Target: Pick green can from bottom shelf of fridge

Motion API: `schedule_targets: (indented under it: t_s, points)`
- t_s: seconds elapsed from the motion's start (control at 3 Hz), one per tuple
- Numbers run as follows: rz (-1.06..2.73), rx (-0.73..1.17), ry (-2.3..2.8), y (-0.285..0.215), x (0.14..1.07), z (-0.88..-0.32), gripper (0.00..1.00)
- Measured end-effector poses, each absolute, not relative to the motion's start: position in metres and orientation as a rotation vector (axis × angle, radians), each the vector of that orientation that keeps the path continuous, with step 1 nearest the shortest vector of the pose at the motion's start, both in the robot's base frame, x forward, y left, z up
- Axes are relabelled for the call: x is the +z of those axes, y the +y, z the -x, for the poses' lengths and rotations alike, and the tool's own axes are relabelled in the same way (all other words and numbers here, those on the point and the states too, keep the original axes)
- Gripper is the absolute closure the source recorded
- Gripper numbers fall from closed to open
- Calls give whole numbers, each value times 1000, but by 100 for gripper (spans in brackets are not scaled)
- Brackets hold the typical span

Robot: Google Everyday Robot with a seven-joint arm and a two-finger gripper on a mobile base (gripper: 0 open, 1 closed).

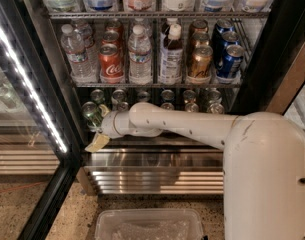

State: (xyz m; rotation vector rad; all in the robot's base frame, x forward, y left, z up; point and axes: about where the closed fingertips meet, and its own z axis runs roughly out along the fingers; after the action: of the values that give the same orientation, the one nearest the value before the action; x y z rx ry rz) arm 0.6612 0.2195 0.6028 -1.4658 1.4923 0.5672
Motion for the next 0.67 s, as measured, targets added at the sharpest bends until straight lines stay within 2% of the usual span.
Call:
schedule_targets:
  t_s: [0.33, 0.67]
  points:
    - [1464, 536, 1462, 226, 605, -675, 7]
    - [1442, 567, 1424, 238, 602, -685, 17]
